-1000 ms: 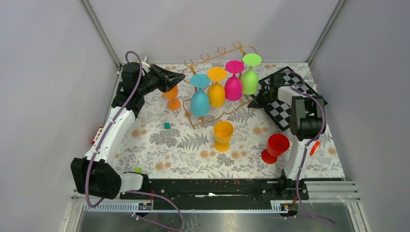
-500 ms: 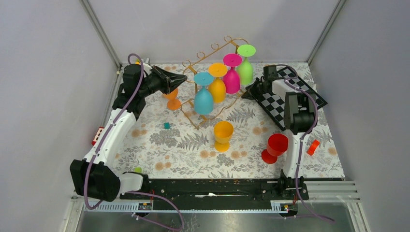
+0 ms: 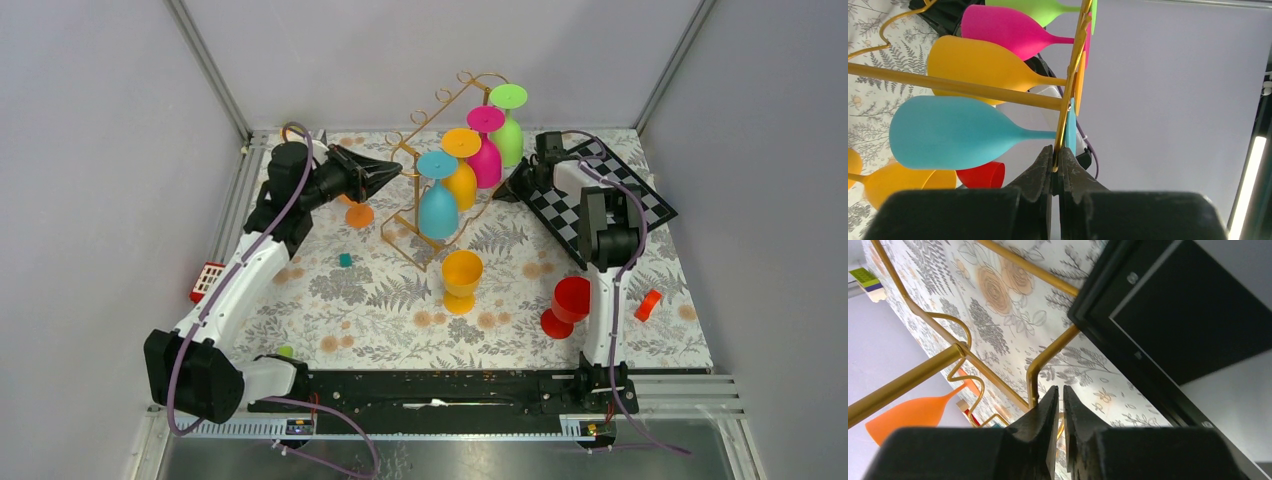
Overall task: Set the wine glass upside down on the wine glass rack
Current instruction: Adjust the wine rack at the center of the board.
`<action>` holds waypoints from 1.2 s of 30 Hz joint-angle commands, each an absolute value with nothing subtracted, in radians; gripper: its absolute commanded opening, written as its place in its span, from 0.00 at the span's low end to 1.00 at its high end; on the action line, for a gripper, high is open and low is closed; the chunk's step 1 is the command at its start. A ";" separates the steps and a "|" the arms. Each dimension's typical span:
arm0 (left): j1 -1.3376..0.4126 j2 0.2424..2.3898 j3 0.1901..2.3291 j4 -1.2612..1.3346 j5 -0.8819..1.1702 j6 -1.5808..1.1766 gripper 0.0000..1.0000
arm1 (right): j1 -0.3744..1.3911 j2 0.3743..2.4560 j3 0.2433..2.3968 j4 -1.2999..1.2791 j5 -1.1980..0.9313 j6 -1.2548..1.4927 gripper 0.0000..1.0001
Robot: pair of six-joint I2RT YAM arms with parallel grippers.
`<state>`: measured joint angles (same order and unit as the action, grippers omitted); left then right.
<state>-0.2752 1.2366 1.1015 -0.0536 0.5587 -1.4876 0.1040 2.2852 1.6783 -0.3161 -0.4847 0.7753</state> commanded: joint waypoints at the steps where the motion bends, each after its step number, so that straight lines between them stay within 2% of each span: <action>1: -0.298 1.193 1.094 0.109 0.534 -1.603 0.00 | 0.128 2.321 1.771 -0.325 -0.518 0.793 0.15; 19: -0.400 1.227 1.075 0.243 0.524 -1.724 0.00 | 0.134 2.391 1.918 -0.407 -0.542 0.773 0.17; 36: -0.505 1.217 1.018 0.244 0.446 -1.722 0.00 | 0.130 2.399 1.933 -0.467 -0.534 0.698 0.19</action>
